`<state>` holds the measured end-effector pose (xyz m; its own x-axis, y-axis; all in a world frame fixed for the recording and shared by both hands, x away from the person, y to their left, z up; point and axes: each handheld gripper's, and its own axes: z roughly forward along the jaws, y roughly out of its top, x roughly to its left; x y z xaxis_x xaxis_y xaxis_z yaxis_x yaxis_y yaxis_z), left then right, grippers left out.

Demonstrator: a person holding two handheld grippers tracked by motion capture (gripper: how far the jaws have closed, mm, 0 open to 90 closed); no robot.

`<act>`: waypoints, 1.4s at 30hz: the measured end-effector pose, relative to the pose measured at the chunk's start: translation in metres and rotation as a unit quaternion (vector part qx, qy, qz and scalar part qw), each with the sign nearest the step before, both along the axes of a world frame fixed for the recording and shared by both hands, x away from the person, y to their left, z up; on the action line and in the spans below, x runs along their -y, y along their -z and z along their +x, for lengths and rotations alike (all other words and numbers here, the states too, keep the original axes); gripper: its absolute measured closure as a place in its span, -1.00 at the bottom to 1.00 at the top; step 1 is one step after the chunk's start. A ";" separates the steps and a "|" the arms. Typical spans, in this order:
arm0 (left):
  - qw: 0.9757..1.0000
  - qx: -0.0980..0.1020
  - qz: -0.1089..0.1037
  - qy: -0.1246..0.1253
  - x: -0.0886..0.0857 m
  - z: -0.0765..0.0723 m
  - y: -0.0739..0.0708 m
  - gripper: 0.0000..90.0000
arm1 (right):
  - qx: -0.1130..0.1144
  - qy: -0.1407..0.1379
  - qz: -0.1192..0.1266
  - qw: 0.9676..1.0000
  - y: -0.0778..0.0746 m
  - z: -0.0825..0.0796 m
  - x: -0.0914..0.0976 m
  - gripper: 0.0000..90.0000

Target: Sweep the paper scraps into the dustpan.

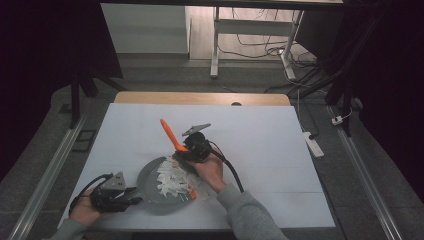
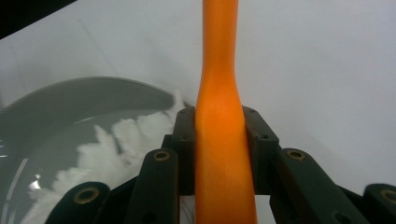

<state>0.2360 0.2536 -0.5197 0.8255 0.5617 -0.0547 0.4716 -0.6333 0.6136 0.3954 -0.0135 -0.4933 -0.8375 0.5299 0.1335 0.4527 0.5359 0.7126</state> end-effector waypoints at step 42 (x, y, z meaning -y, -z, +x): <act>1.000 -0.004 0.003 0.004 0.001 0.002 0.002 0.37 | -0.025 -0.027 0.044 0.998 0.001 -0.026 -0.003 0.56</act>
<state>0.2379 0.2526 -0.5218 0.8290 0.5562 -0.0586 0.4724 -0.6402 0.6057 0.3691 -0.0110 -0.4940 -0.8558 0.4684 0.2195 0.4608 0.4975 0.7350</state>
